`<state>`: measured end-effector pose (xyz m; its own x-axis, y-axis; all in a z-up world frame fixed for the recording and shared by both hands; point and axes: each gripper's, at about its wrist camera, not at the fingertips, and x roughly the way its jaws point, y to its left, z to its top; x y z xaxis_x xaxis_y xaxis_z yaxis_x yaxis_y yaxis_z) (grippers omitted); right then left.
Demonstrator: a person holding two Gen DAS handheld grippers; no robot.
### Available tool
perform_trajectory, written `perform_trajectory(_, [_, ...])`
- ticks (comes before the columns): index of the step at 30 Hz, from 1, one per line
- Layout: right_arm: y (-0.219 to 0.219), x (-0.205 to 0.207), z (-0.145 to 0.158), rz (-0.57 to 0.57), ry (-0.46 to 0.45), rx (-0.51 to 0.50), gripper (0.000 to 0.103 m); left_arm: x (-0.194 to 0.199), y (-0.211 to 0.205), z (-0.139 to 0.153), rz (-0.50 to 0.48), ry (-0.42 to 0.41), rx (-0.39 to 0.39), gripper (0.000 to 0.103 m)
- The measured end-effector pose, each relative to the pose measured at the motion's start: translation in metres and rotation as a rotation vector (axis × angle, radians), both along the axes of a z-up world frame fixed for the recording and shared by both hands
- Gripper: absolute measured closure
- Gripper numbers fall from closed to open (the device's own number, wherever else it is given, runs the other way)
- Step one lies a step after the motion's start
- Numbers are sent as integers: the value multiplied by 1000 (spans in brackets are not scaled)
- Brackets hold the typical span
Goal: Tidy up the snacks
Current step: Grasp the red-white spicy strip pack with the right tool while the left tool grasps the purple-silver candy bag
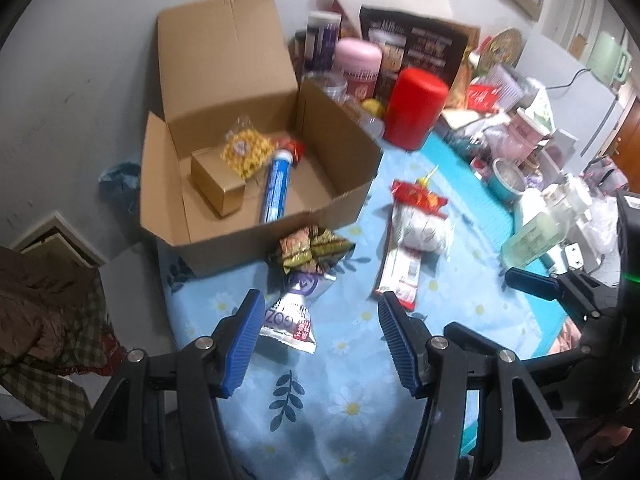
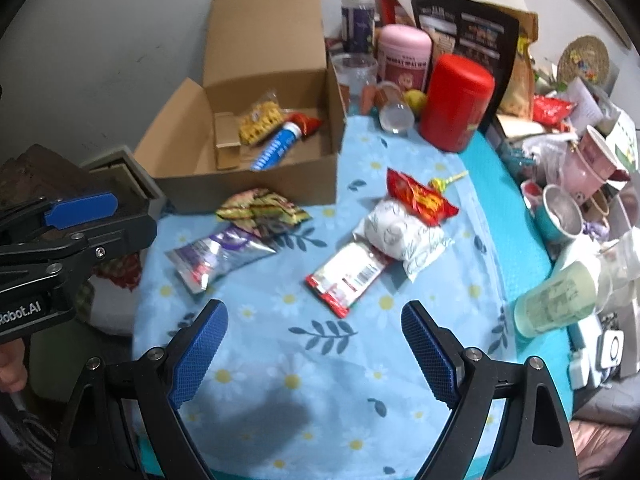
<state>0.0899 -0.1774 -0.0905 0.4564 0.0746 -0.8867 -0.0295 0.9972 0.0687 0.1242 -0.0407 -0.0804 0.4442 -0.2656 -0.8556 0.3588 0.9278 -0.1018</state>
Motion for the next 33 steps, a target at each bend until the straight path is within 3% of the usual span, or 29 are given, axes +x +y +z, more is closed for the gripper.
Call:
perform_trajectory(13, [-18, 35, -64, -16, 80, 60, 13, 43, -13, -70, -15, 95, 87, 44])
perform_trajectory(20, [-27, 65, -93, -83, 96, 95, 13, 56, -9, -108, -13, 183, 123, 44])
perform_trajectory(24, [-30, 79, -108, -147, 108, 104, 16, 56, -9, -118, -23, 190, 123, 44])
perform_trajectory(27, [-28, 85, -120, -190, 131, 79, 20, 57, -10, -126, -39, 192, 147, 56])
perform_trajectory(30, [-23, 87, -129, -239, 160, 28, 30, 57, -10, -131, -73, 212, 118, 69])
perform_trajectory(33, [-16, 81, -128, -258, 145, -15, 40, 52, -9, -131, -108, 199, 111, 71])
